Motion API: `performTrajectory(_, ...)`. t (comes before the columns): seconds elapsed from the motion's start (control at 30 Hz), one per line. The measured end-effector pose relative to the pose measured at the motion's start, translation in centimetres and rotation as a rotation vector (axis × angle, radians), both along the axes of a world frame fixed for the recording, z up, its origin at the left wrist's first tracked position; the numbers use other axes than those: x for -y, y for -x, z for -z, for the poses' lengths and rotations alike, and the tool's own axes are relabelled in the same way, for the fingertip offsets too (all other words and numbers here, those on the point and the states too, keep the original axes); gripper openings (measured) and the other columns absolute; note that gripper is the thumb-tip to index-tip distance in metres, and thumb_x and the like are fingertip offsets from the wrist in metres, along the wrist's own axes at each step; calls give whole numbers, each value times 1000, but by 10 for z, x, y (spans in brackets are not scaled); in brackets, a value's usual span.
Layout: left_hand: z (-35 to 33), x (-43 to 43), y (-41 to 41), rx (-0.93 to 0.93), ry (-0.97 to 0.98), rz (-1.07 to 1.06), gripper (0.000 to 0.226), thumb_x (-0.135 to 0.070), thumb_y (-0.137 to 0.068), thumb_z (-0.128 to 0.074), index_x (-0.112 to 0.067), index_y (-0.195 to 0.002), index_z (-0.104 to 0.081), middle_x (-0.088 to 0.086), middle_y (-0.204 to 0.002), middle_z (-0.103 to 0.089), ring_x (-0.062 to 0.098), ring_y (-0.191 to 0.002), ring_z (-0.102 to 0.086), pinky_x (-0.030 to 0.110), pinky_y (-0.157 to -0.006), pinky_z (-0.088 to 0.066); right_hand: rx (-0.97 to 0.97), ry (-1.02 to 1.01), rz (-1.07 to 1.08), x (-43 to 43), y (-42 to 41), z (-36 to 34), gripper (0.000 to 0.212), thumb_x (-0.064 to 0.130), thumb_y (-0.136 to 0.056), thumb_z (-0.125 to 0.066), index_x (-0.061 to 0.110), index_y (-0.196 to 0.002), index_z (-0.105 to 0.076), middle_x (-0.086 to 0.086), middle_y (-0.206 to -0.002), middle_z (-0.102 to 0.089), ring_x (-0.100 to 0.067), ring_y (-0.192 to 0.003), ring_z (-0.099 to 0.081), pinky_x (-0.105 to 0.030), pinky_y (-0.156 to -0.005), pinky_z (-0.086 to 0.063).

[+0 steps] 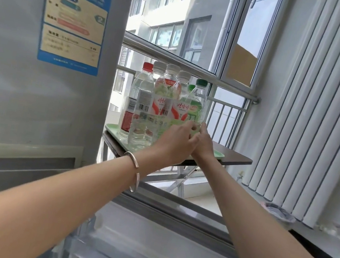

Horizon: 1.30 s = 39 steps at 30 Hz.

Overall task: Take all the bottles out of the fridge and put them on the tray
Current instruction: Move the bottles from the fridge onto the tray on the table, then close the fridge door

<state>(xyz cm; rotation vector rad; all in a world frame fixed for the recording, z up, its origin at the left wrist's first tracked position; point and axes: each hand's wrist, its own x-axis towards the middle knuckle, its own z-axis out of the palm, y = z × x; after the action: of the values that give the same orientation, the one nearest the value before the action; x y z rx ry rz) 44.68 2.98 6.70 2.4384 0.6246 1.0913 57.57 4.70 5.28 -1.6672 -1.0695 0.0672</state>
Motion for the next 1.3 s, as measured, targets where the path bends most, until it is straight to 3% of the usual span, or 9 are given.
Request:
performTrajectory(0.1,14,-9,22,-14,31,-52,19,-17,-96,-42,-8,-97,-59,9,-88,-67,29,-82,-65,41,-75,-55,83,-6,85,16,12,11,82,46,-78,-70,15,-143,-32,-3,-126,-58,-22,-114,-54,-42,-97,-50)
performTrajectory(0.17,29,-14,41,-116,90,-103,23,-14,-93,-41,-7,-93,-64,10,-88,-68,30,-83,-65,41,-75,-52,160,-64,101,39,27,25,58,24,-86,-66,11,-137,-41,2,-116,-56,-14,-103,-53,-31,-88,-48)
performTrajectory(0.33,69,-2,70,-408,101,-120,39,-17,-99,-36,-16,-130,-59,8,-124,-64,28,-109,-61,28,-82,-43,437,193,-96,93,59,64,29,20,-91,-55,12,-118,-62,-4,-104,-69,-22,-95,-64,-39,-87,-52)
performTrajectory(0.43,97,-1,74,-553,76,-78,43,-29,-101,-31,-27,-141,-46,3,-140,-54,26,-130,-49,37,-106,-38,669,489,-134,110,67,85,46,39,-96,-47,17,-136,-51,-6,-135,-60,-26,-124,-54,-48,-104,-41)
performTrajectory(0.57,123,0,76,-641,-50,-163,51,-39,-101,-26,-29,-151,-26,-1,-158,-27,20,-147,-18,43,-120,-10,778,742,-111,121,62,107,62,50,-99,-33,21,-154,-24,1,-160,-28,-23,-147,-24,-54,-116,-20)
performTrajectory(0.83,139,8,103,-462,-110,-139,47,-38,-102,-27,-32,-148,-33,-4,-155,-34,17,-148,-17,40,-120,-9,990,533,-70,144,80,113,51,10,-97,-39,14,-147,-42,-3,-140,-56,-29,-127,-47,-37,-103,-38)
performTrajectory(0.97,140,16,129,-395,-60,-74,44,-34,-103,-28,-31,-146,-40,-5,-155,-34,16,-149,-16,39,-121,-6,951,517,-139,165,118,103,29,11,-95,-42,13,-118,-61,-6,-114,-69,-28,-110,-56,-39,-84,-50)
performTrajectory(1.17,133,18,184,-432,-3,-15,44,-34,-104,-28,-29,-146,-38,-8,-158,-25,7,-148,-12,37,-120,2,972,529,-265,171,184,83,32,32,-96,-48,10,-95,-71,-10,-102,-71,-24,-103,-58,-31,-99,-35)
performTrajectory(1.3,127,24,224,-508,34,-22,49,-43,-102,-26,-30,-150,-31,-6,-161,-19,13,-149,-10,43,-119,1,881,401,-365,169,219,79,35,39,-99,-47,24,-113,-75,-3,-129,-60,-16,-126,-43,-17,-98,-21)
